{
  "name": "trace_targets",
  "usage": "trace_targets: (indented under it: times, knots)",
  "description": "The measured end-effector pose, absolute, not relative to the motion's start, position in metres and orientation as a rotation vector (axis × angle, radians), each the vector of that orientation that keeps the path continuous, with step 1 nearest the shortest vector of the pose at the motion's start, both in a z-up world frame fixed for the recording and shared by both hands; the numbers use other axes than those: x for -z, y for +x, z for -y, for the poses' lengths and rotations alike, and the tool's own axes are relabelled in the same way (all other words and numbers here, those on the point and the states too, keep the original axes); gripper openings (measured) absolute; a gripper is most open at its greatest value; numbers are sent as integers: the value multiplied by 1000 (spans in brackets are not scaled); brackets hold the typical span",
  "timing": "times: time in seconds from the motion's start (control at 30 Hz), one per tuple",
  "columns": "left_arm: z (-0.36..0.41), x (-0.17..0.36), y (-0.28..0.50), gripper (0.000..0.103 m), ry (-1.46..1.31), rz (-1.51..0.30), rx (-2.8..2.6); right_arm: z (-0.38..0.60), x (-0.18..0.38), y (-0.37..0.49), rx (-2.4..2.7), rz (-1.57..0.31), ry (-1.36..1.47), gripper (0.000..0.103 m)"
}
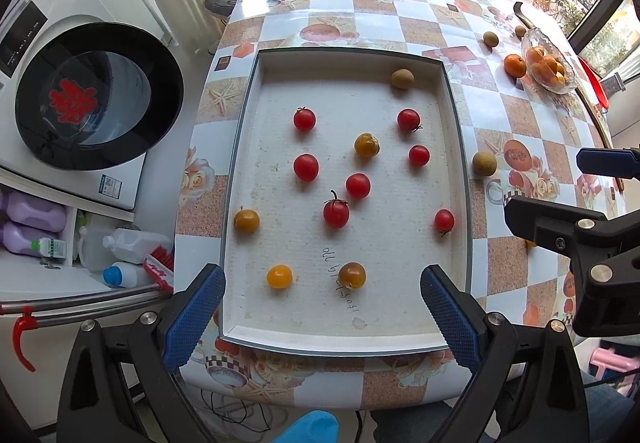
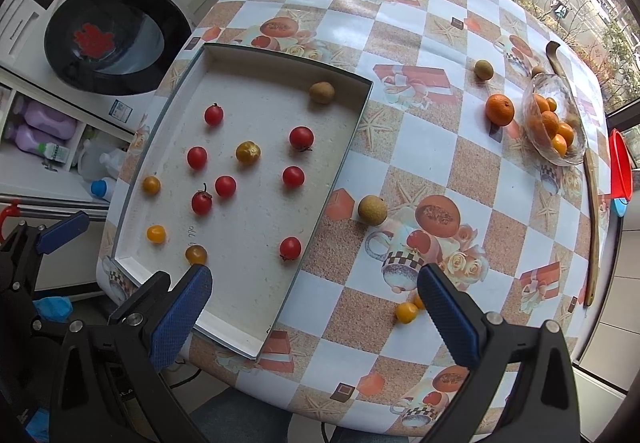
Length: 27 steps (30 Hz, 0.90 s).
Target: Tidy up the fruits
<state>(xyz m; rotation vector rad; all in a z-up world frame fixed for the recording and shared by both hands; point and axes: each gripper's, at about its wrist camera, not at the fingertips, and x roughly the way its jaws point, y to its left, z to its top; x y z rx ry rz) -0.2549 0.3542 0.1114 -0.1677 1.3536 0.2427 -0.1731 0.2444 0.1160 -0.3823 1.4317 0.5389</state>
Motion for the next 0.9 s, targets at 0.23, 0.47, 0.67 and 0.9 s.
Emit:
trace_targets:
  times: [0.23, 0.47, 0.67, 0.9]
  knots:
    - [-347, -113, -252, 99, -132, -1346, -233, -245, -117, -171, -544, -1429, -387, 103]
    - [-344, -116, -249, 99, -126, -1337, -224, -246, -119, -170, -546, -1427, -383, 103]
    - [-342, -116, -248, 99, -118, -1339, -220, -246, -119, -171, -544, -1427, -381, 103]
    - [-339, -116, -248, 99, -111, -1339, -214, -246, -118, -170, -546, -1427, -383, 103]
